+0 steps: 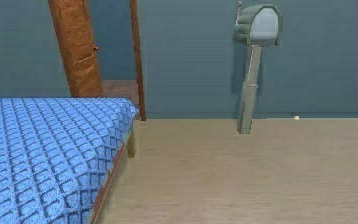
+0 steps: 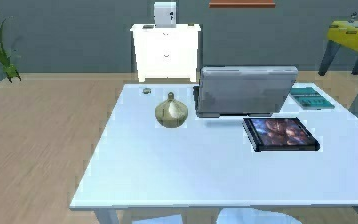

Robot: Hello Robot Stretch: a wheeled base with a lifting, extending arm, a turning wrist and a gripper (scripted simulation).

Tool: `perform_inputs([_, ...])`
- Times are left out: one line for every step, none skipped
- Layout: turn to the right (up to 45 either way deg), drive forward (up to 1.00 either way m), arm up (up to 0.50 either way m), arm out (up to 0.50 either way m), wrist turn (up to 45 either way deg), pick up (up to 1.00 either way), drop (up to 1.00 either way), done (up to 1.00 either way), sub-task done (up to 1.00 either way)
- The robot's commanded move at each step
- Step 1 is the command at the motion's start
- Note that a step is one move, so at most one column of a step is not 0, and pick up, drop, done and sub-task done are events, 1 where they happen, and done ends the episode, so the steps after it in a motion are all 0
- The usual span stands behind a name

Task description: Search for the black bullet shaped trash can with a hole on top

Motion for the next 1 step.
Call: perform_inputs([0.0,0.15,0.0,0.0,0.0,0.0,0.0,0.0,0.0])
